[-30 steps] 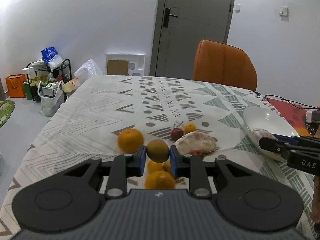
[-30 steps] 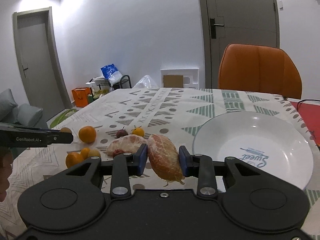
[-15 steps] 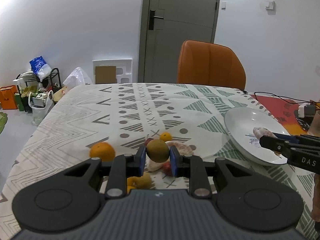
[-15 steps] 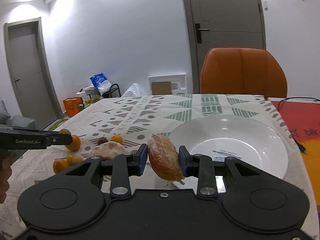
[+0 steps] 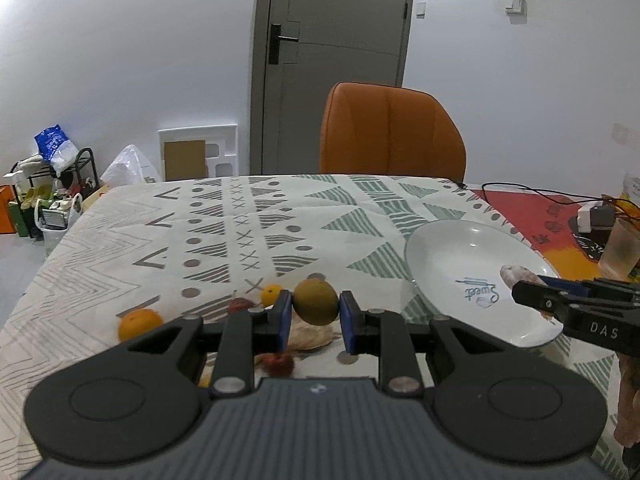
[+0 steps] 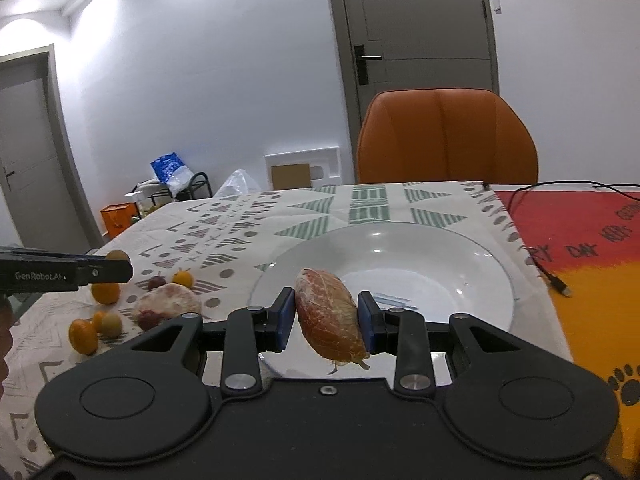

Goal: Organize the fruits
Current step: 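Carry the yellow-green fruit with the left tool while the right tool carries the pomelo segment to the white plate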

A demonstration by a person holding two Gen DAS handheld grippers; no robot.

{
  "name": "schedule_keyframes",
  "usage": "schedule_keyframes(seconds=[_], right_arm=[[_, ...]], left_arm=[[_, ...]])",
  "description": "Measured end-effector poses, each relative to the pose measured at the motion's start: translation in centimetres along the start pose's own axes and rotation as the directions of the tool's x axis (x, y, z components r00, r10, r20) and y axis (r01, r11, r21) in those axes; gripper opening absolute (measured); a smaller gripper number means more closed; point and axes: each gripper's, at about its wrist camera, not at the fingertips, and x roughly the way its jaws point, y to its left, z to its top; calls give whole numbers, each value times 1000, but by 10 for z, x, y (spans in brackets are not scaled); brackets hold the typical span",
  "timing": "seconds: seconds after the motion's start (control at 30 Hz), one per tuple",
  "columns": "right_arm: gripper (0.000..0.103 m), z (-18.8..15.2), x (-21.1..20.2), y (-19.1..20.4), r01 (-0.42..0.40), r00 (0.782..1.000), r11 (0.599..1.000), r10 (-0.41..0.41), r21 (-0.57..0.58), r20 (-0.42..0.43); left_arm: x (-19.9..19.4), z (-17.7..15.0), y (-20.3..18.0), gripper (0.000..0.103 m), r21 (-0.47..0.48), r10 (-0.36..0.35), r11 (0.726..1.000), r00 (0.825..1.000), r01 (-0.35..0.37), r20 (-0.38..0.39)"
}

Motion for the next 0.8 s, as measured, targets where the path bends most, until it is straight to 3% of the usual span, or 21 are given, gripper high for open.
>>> schedule_keyframes(seconds=[0.27, 0.43, 0.5, 0.8], right_arm=[[32, -2, 1, -23, 73, 997, 997, -73, 26, -3], [42, 0, 2, -33, 151, 988, 988, -152, 25, 16], [50, -1, -1, -35, 142, 989, 989, -143, 37, 26], [54, -8, -11, -40, 108, 994, 992, -109, 59, 15]], left_arm=[[12, 5, -19, 24, 21, -29, 999, 1000, 29, 0], [20, 5, -31, 24, 44, -51, 998, 999, 52, -9], [22, 6, -37, 24, 45, -58, 997, 998, 58, -9], [31, 7, -61, 24, 69, -93, 993, 996, 94, -17]])
